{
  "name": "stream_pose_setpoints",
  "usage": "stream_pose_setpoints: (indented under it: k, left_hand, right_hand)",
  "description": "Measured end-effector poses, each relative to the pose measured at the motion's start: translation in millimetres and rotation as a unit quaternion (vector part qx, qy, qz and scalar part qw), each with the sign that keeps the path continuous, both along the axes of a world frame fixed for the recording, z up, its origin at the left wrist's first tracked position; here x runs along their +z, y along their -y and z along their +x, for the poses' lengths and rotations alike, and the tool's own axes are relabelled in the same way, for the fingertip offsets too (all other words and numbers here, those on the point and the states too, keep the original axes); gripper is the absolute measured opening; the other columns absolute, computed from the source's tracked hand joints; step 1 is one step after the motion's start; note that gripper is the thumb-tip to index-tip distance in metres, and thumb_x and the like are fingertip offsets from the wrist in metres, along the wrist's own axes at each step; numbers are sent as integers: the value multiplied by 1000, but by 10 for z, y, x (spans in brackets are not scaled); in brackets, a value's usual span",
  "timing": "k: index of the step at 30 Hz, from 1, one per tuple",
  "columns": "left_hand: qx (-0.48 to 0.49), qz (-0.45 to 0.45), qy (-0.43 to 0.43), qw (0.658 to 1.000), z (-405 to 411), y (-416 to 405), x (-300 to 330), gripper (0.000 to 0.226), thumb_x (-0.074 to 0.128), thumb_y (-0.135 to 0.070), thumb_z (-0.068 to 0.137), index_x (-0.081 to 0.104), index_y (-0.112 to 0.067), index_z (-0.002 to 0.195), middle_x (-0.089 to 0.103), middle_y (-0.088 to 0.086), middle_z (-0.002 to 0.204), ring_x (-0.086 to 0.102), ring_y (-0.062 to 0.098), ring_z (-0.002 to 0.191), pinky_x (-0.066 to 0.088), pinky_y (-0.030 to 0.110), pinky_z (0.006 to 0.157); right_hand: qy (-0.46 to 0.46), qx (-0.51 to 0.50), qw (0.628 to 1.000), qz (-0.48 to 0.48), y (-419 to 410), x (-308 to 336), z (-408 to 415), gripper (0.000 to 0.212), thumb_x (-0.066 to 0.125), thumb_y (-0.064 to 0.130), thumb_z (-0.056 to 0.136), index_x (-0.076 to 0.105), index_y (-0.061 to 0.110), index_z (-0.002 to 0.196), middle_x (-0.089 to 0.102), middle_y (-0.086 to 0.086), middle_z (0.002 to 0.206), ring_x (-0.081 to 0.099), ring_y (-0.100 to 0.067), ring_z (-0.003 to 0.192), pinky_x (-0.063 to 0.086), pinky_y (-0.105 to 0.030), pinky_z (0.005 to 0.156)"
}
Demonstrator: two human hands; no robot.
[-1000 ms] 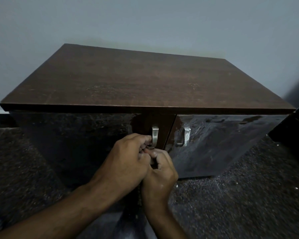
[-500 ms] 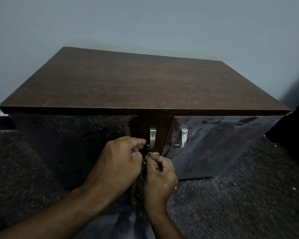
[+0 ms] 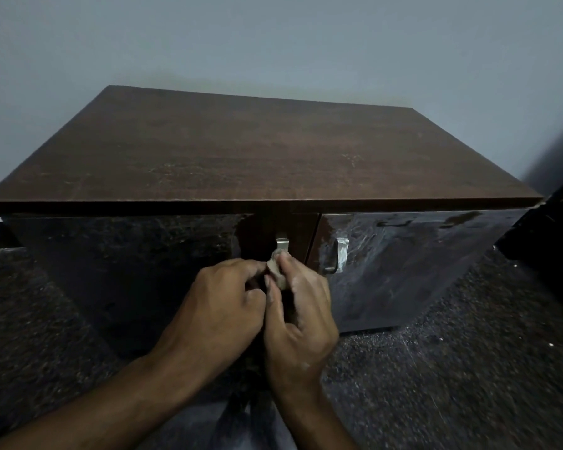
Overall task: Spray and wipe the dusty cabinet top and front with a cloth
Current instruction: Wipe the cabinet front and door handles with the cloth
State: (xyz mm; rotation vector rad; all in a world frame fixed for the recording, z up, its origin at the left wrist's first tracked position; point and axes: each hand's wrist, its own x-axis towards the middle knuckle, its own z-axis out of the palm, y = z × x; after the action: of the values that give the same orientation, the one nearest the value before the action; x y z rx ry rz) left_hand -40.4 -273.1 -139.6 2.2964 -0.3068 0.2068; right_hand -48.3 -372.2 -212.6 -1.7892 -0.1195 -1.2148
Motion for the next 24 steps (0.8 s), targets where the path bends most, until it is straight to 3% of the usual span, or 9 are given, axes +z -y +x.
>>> stream_pose_setpoints:
  k: [4, 9, 11, 13, 15, 17, 20, 22, 24]
  left_hand:
    - [4, 5, -1, 1000, 10, -23, -19, 43, 56, -3, 83, 68, -20, 121, 66, -12, 107, 60, -4, 93, 41, -2, 76]
    - [11, 12, -29, 999, -18, -36, -56, 36, 58, -8, 87, 70, -26, 114, 70, -14, 103, 62, -7, 90, 40, -5, 71]
    - [1, 21, -61, 998, -57, -17, -100, 29, 60, -15, 88, 71, -31, 110, 72, -15, 98, 63, -8, 83, 43, -2, 65]
    - [-32, 38, -98, 994, -96, 34, -147, 25, 62, -21, 87, 71, -34, 106, 72, -16, 88, 64, -6, 76, 48, 7, 62]
    - [-56, 40, -118, 991, -115, 103, -150, 15, 66, -25, 85, 71, -32, 97, 70, -13, 76, 65, -2, 69, 53, 19, 61]
    - [-52, 17, -111, 992, -115, 155, -111, 4, 71, -28, 84, 72, -31, 85, 70, -14, 71, 65, -2, 66, 51, 17, 57]
    - [-32, -47, -80, 995, -112, 218, -24, 8, 72, -25, 84, 73, -31, 79, 70, -20, 70, 65, -6, 66, 46, 10, 56]
    - [-30, -101, -75, 992, -117, 269, 42, 13, 71, -18, 85, 74, -29, 80, 71, -17, 70, 66, -3, 62, 48, 11, 56]
    - [-20, -143, -67, 987, -126, 318, 98, 16, 69, -12, 85, 74, -27, 81, 72, -13, 66, 67, 1, 58, 47, 10, 54]
  right_hand:
    - [-60, 13, 993, 100, -33, -126, 2, 32, 70, 0, 91, 77, 23, 111, 59, -8, 117, 62, -23, 111, 56, -32, 89]
    - [-87, 16, 989, 121, 89, -47, -73, 36, 68, -18, 85, 77, 16, 94, 69, -1, 94, 70, -13, 93, 56, -18, 77]
    - [-132, 37, 967, 213, 134, 59, -112, 41, 72, -14, 83, 72, 27, 84, 73, 2, 84, 72, -10, 84, 55, -15, 71]
    - [-161, 107, 926, 325, 156, 171, -157, 34, 75, -12, 82, 72, 23, 81, 76, -3, 81, 74, -10, 78, 56, -16, 67]
    - [-148, 145, 902, 378, 224, 262, -201, 30, 73, -17, 80, 72, 13, 80, 76, -5, 76, 74, -9, 71, 56, -16, 63]
    - [-142, 152, 907, 365, 341, 326, -214, 26, 72, -17, 80, 74, 8, 83, 76, -7, 79, 74, -10, 73, 56, -17, 65]
    - [-189, 152, 943, 230, 584, 328, -253, 25, 73, -1, 88, 80, 22, 95, 77, -1, 98, 74, -12, 93, 57, -21, 79]
    - [-246, 211, 929, 180, 641, 292, -353, 23, 68, 18, 95, 74, 34, 111, 75, 11, 117, 69, -6, 111, 54, -20, 92]
    - [-246, 222, 933, 141, 613, 219, -445, 36, 60, 24, 98, 62, 32, 133, 67, 19, 129, 61, 0, 123, 48, -14, 98]
